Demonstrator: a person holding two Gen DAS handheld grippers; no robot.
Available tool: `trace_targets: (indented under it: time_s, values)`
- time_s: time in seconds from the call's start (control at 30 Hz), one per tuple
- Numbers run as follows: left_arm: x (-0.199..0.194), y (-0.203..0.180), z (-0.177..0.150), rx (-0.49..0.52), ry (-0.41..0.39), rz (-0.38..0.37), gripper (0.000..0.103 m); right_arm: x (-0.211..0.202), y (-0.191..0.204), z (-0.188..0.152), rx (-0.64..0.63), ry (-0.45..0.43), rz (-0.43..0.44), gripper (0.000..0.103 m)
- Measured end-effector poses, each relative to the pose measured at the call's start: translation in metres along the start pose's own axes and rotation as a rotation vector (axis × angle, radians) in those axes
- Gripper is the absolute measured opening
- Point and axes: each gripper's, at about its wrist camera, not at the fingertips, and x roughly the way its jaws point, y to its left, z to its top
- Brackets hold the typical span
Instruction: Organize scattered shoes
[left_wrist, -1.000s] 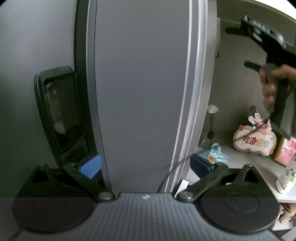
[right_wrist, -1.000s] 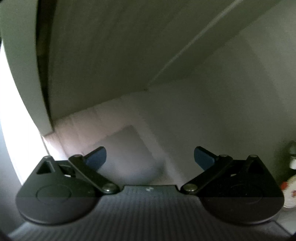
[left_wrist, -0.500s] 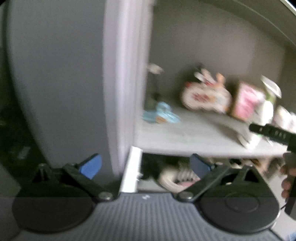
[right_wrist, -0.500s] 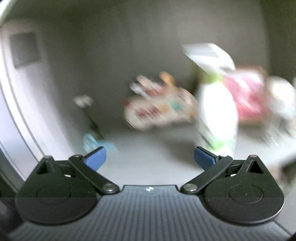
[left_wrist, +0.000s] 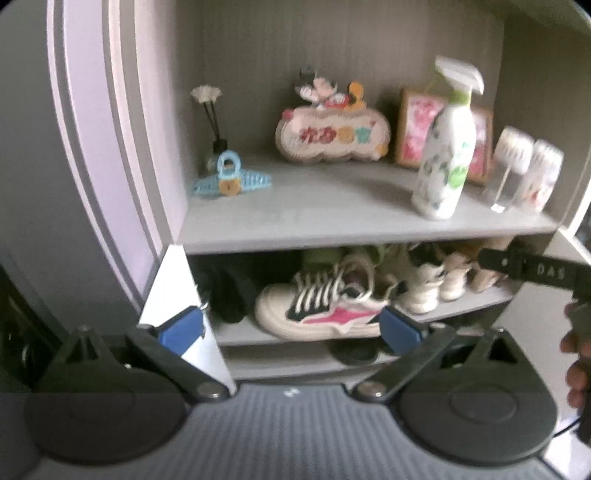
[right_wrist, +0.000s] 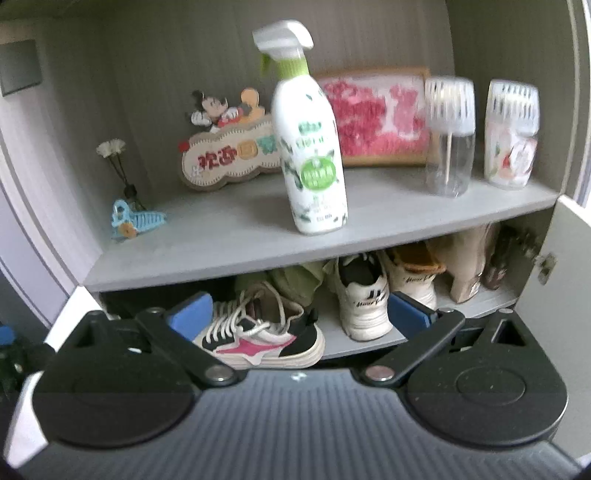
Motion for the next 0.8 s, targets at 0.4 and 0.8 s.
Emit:
trace_targets:
  time_s: [0.4, 0.8]
  values:
    - [0.178, -0.069, -0.154, -0.088, -0.128, 0.053, 0.103, 0.131, -0.071, -0.163, -0.050, -0.084, 0.035, 0.103]
    - [0.335, -0.093, -0.292, -0.134, -0.353, 0.066, 0.103, 0.249, -0.111, -0.319, -0.023, -0.224, 0.073, 0.103]
